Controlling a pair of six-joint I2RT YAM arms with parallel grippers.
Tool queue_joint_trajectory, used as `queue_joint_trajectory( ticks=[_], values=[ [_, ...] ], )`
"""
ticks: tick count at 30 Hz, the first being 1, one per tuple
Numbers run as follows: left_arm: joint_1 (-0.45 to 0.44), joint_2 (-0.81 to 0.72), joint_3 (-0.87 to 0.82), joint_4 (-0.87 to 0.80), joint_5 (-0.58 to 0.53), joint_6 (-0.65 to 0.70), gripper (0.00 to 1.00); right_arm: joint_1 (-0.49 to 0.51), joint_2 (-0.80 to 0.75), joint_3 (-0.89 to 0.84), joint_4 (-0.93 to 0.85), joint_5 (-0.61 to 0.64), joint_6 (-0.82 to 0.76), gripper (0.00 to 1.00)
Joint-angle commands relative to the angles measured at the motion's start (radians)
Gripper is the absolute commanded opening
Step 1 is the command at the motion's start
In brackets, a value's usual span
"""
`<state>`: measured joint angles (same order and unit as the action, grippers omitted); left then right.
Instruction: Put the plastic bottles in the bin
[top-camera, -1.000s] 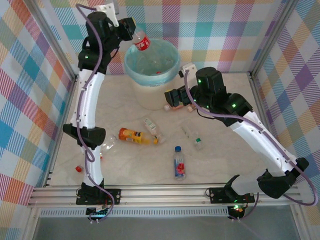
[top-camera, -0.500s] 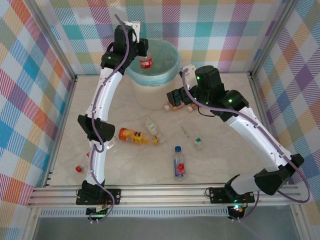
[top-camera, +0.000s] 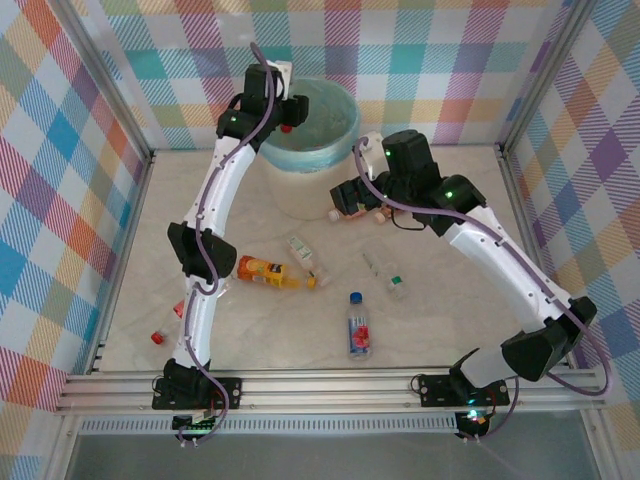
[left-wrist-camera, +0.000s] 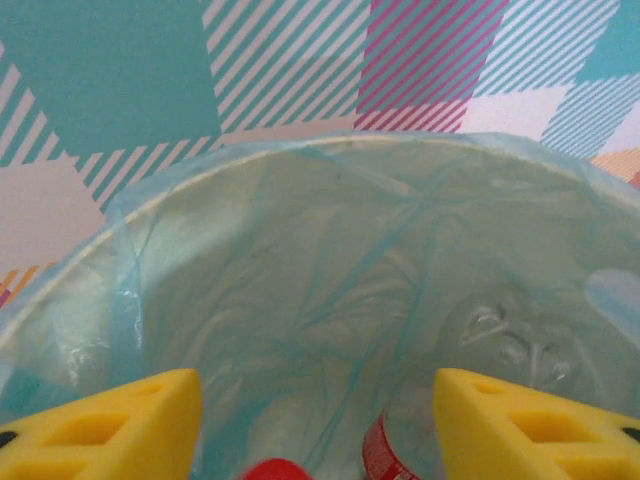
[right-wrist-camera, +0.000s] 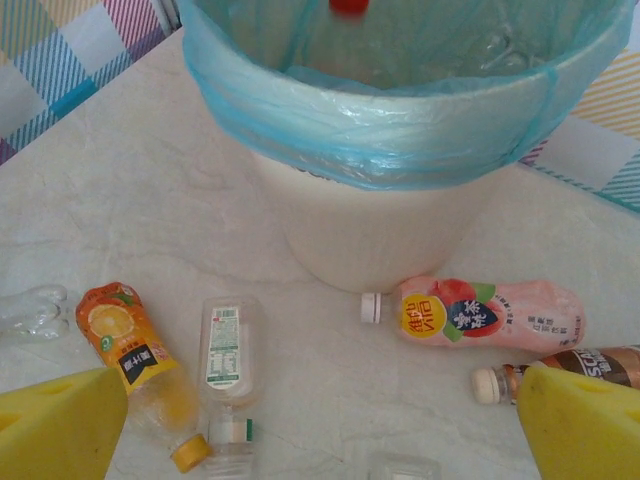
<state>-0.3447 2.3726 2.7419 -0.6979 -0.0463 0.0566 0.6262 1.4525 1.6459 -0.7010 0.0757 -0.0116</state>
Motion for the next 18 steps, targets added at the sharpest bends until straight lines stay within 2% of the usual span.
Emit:
queue_joint_trajectory(
  ticks=[1,6,9,18],
  values=[
    [-0.008,-0.049,0.031,0.057,-0.003,-0.007,0.64,-0.011,0.013,0.049,-0.011,-0.024,-0.018,1.00],
    [-0.008,-0.120,0.032,0.059,0.011,-0.027,0.65,-0.014,0.039,0.093,-0.018,-0.049,-0.037,1.00],
    [-0.007,-0.175,0.030,0.025,0.003,-0.036,0.65,-0.014,0.076,0.162,-0.049,-0.108,-0.057,1.00],
    [-0.008,-0.378,-0.021,-0.223,-0.089,-0.071,0.67,-0.013,0.192,0.330,-0.100,-0.339,-0.074,1.00]
  ],
)
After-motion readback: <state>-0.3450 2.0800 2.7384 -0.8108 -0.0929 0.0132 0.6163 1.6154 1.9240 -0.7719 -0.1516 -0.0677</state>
